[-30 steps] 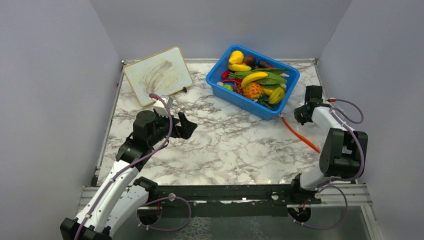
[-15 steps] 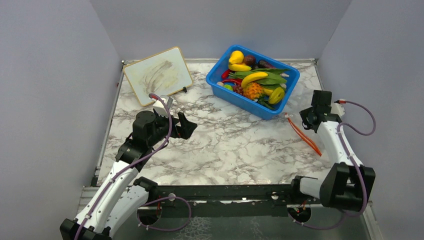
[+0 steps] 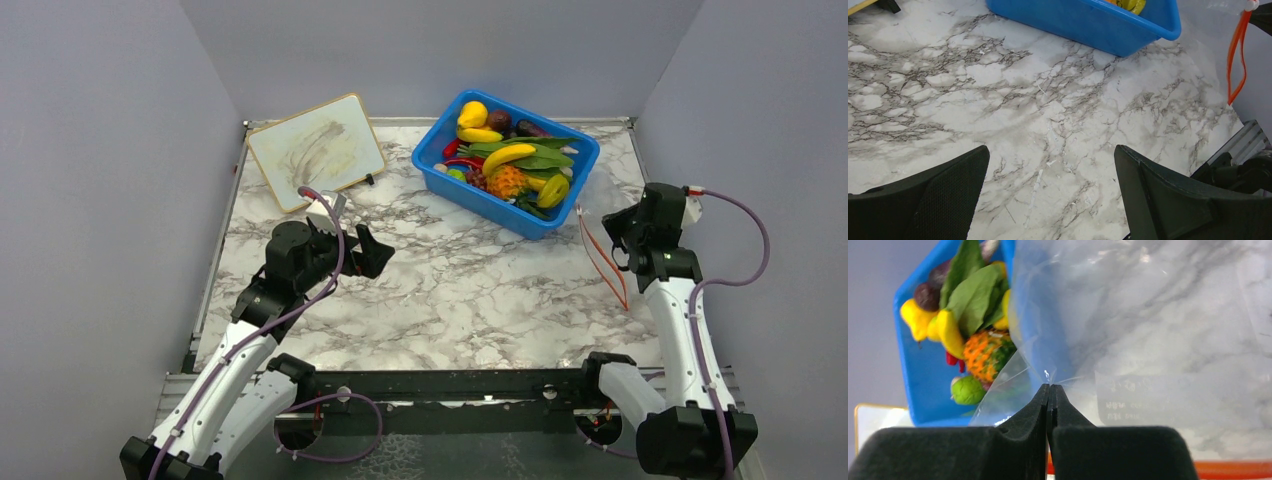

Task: Place the food in the zip-top bag and seal the zipper
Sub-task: Pick up the zipper food storage bag at the corner of the board.

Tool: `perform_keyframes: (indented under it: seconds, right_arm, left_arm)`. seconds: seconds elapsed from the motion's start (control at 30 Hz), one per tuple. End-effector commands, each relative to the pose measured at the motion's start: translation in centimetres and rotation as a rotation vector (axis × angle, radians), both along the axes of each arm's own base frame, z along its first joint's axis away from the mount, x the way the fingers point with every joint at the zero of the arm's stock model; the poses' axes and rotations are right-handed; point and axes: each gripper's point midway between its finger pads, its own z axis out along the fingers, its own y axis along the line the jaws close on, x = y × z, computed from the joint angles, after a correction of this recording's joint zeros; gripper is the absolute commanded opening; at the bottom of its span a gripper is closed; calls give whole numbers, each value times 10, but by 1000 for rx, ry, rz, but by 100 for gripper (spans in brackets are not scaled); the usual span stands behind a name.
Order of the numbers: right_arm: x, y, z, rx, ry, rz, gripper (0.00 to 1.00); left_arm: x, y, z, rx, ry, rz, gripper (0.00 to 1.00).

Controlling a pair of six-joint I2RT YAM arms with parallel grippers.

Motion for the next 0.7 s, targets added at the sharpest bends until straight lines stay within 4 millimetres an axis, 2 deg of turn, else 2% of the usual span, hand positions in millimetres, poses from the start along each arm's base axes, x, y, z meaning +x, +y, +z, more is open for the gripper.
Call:
perform_keyframes:
  seconds: [0.0,0.27,0.47,0.67]
  right_arm:
    - [9,31,52,-46,-131,200,1]
    - [4,74,100,-6,-261,407,1]
    - [-4,108,121,70,-320,573,1]
    - [-13,128,136,81,-372,673,1]
  left_arm:
    - [5,-1,2,-7,-14,4,99]
    - [7,-2,0,-3,-3,2,99]
    - [7,0,-2,-4,-6,15,99]
    - [7,-2,-3,-5,6,7,99]
